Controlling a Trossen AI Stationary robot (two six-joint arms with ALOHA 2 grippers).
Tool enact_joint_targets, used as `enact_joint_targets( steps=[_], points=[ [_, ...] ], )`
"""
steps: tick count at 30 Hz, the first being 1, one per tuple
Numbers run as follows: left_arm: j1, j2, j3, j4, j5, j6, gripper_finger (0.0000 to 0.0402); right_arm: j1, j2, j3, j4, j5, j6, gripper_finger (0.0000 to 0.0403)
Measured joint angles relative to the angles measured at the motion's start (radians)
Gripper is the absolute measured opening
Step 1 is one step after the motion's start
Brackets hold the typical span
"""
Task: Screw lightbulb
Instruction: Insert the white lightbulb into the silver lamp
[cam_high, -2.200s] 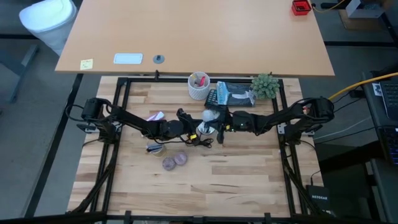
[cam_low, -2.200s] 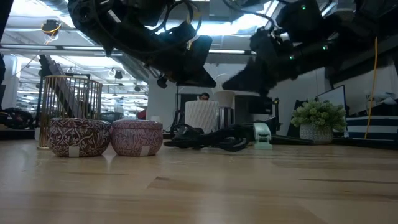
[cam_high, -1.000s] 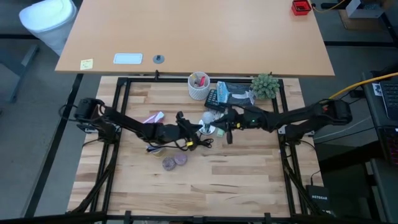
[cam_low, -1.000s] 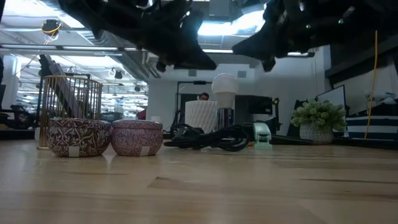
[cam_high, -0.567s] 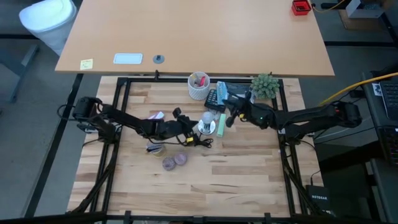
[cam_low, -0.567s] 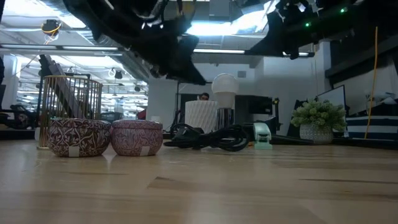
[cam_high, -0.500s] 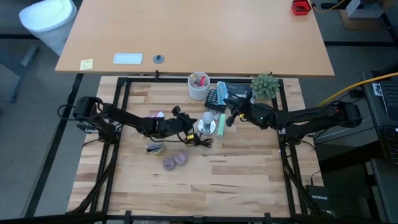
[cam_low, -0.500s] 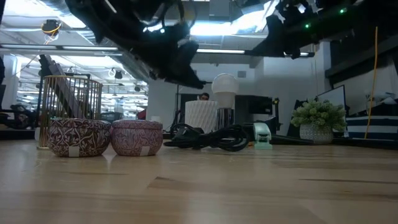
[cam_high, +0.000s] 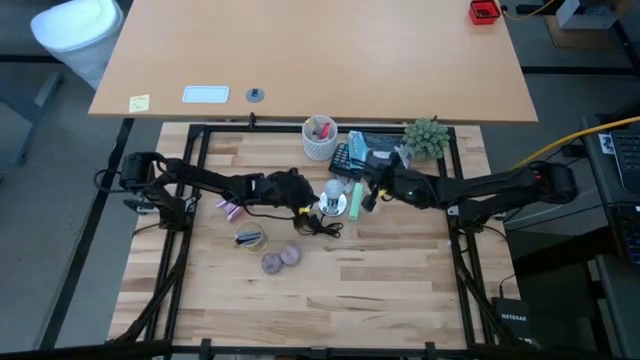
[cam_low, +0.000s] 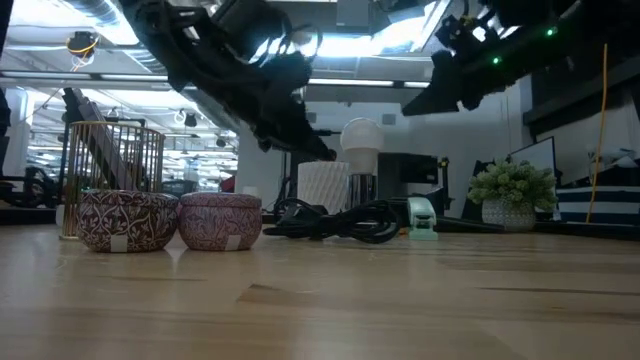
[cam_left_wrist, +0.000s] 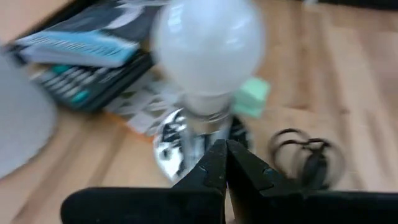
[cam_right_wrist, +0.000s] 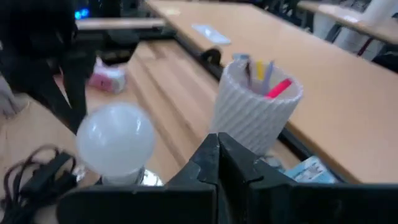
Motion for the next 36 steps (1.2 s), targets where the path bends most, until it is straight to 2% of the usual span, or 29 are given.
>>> enact_joint_targets(
  steps=[4,9,12,15,21,36],
  points=[
    [-0.006,0.0,0.0,0.023,0.069,0.006,0.0,0.0,0.079,0.0,0.038,-0.023,0.002,0.0005],
    [-0.02,0.0,0.0,0.081,0.071,0.007,0.0,0.0,0.19,0.0,0.198,-0.041,-0.014,0.0004],
    [-0.021,0.0,0.0,0.12,0.071,0.009,0.0,0.0,0.223,0.0,0.231,-0.041,-0.012,0.0004],
    [-0.019,0.0,0.0,0.128,0.065,0.011,0.0,0.002,0.235,0.0,0.22,-0.045,-0.001,0.0005],
    [-0.015,0.0,0.0,0.126,0.052,0.002,0.0,0.002,0.237,0.0,0.223,-0.144,0.013,0.0003],
    [-0.016,0.001,0.0,0.153,-0.066,0.0,0.0,0.002,0.237,0.0,0.219,-0.17,0.025,0.0002]
  ],
)
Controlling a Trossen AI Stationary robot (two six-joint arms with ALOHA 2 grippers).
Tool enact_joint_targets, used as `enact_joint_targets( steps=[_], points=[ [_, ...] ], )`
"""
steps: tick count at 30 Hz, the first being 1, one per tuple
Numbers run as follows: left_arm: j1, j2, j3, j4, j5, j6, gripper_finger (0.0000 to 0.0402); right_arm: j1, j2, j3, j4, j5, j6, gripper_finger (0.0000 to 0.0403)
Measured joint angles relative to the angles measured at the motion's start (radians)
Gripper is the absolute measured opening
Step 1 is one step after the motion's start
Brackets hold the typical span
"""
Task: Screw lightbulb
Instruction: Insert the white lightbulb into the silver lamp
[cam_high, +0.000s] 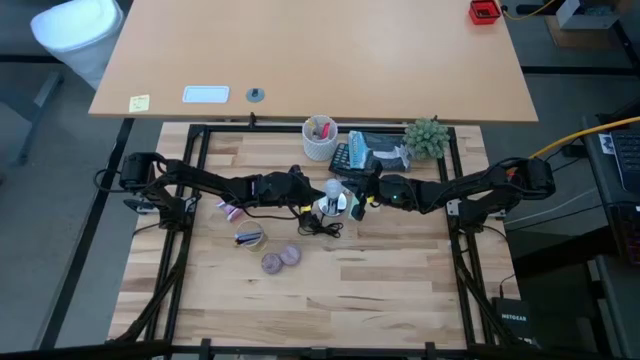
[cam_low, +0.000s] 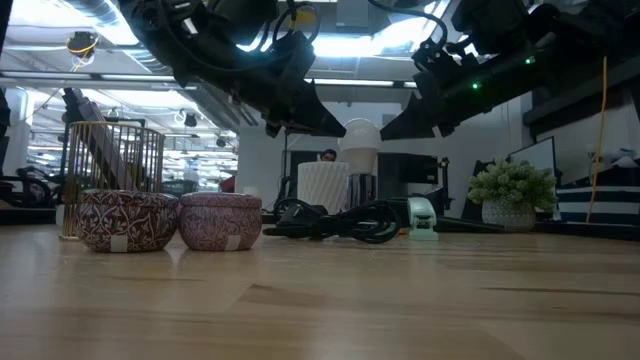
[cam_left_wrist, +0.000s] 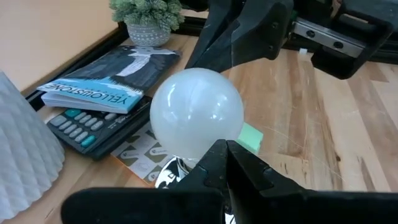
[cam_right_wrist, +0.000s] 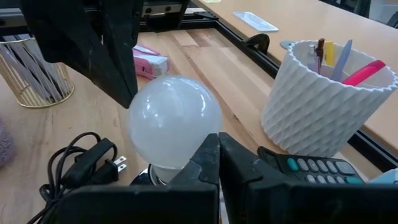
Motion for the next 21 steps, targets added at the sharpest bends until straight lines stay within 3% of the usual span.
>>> enact_joint_targets(
  steps=[9,21],
  points=[
    [-0.001,0.0,0.0,-0.012,-0.009,0.0,0.0,-0.001,0.0,0.0,0.0,-0.069,0.0,0.0004],
    [0.001,-0.001,0.0,-0.029,-0.102,-0.001,0.0,0.0,-0.003,0.0,-0.059,-0.131,0.0,0.0005]
  ],
)
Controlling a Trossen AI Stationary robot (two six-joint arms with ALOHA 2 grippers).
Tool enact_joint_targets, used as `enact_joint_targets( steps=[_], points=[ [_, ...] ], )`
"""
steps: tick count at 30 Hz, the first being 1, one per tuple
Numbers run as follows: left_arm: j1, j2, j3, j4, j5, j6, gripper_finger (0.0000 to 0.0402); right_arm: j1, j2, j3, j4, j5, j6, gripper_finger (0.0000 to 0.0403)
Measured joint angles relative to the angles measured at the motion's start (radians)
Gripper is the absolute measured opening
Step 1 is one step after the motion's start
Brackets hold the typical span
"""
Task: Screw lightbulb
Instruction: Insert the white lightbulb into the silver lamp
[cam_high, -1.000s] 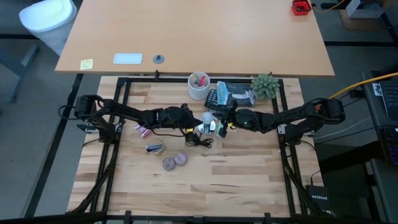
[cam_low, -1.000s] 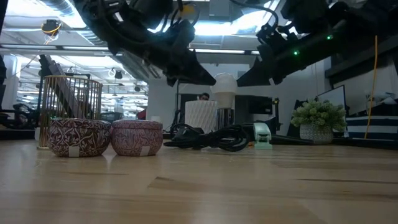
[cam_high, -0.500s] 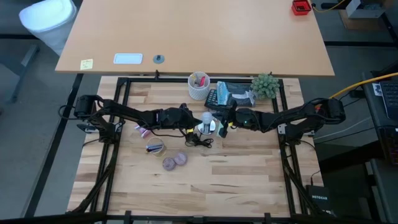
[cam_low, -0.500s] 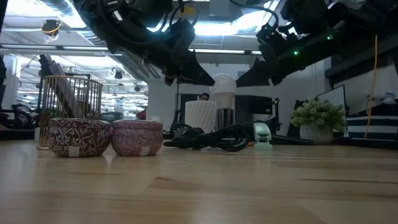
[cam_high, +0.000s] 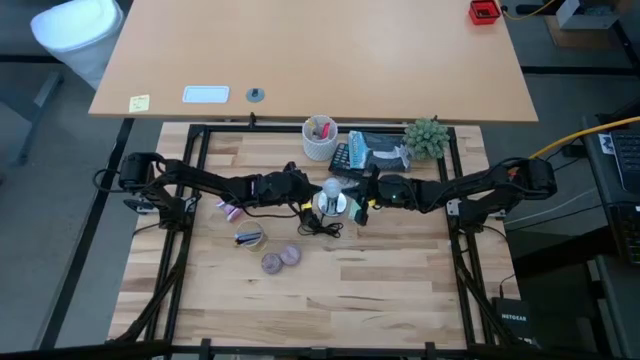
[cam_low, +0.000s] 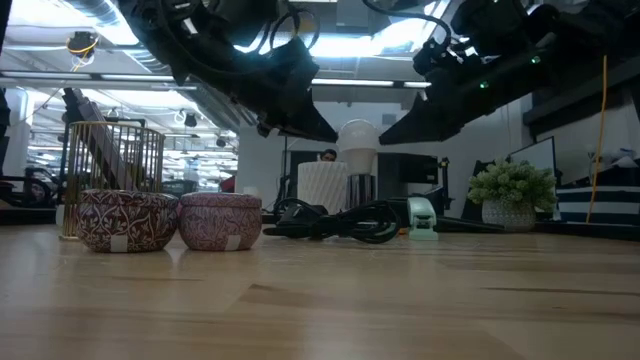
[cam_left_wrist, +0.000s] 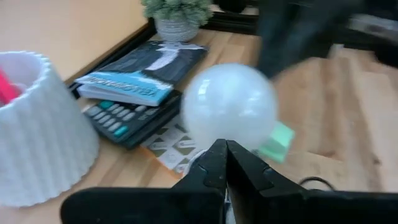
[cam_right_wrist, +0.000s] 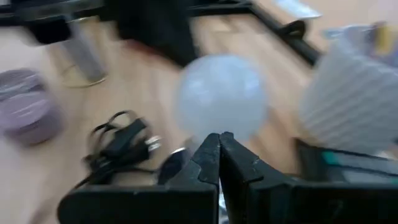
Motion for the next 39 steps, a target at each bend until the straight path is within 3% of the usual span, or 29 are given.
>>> enact_joint_targets(
  steps=[8,21,26,34,39],
  points=[
    [0.003,0.002,0.0,-0.006,-0.024,-0.01,0.0,0.002,0.004,-0.002,-0.016,-0.153,0.0,0.0005],
    [-0.003,0.002,0.0,-0.01,-0.068,0.02,0.0,0.001,-0.058,-0.001,-0.074,-0.156,-0.009,0.0003],
    [-0.031,-0.027,0.0,-0.022,-0.068,0.02,0.0,0.001,-0.167,-0.001,-0.172,-0.056,-0.04,0.0003],
    [-0.106,-0.109,0.001,0.022,-0.026,0.004,0.0,0.0,-0.242,0.0,-0.169,0.224,-0.065,0.0003],
    [-0.135,-0.057,0.001,0.071,0.002,-0.005,0.0,-0.015,-0.18,0.0,-0.105,0.228,-0.064,0.0003]
  ],
)
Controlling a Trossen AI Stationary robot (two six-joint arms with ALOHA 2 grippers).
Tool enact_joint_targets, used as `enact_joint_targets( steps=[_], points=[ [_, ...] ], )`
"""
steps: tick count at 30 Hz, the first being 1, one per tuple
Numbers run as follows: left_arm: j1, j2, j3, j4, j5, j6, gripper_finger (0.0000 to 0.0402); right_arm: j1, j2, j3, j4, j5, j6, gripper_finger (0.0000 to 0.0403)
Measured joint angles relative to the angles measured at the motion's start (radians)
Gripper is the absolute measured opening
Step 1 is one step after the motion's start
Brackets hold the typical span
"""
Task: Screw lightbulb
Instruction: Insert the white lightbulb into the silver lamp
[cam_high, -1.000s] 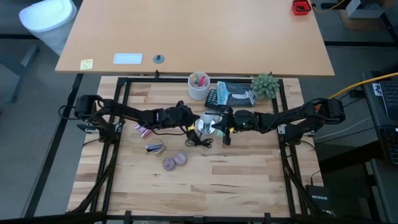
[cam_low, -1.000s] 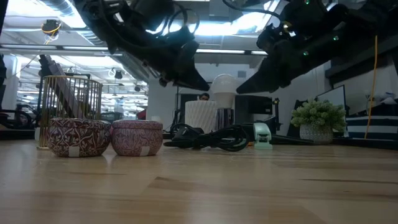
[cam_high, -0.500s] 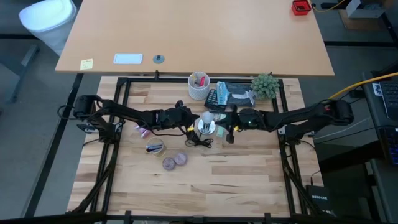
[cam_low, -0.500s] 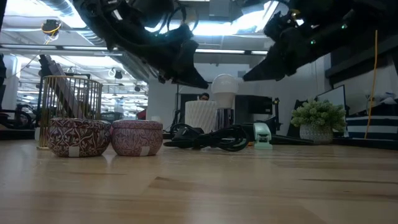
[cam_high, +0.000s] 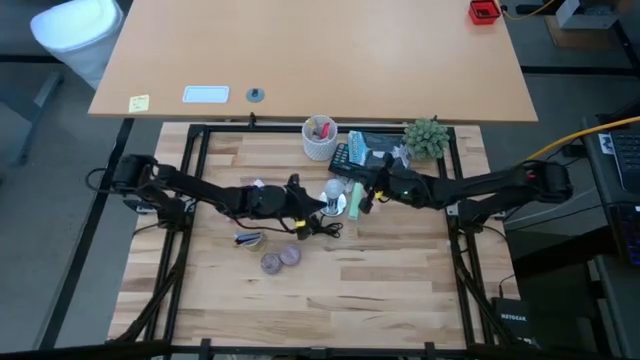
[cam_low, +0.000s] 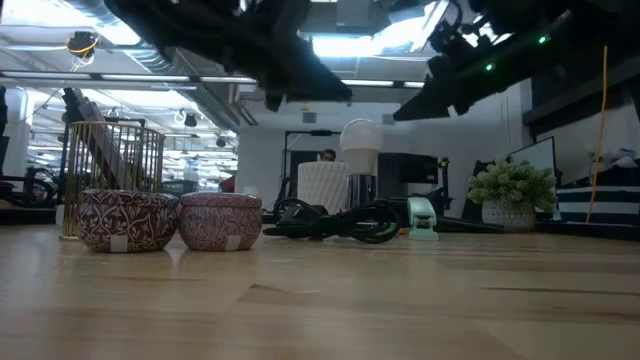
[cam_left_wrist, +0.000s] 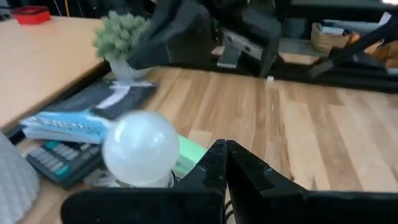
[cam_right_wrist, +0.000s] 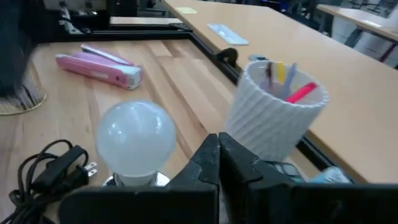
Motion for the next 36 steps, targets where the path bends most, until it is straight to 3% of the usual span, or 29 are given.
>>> enact_joint_targets(
  steps=[10,14,24,36],
  points=[
    [0.026,0.104,0.0,0.076,-0.026,-0.002,0.0,-0.011,0.156,0.0,0.147,-0.047,-0.019,0.0003],
    [0.05,0.104,0.0,0.078,-0.038,-0.002,0.0,-0.011,0.171,0.0,0.166,-0.125,-0.012,0.0003],
    [0.079,0.104,0.0,0.046,-0.04,-0.018,0.0,-0.012,0.175,0.0,0.169,-0.164,-0.011,0.0003],
    [0.079,0.102,0.0,-0.002,-0.172,-0.019,0.0,-0.012,0.174,0.0,0.164,-0.25,-0.011,0.0003]
  ],
)
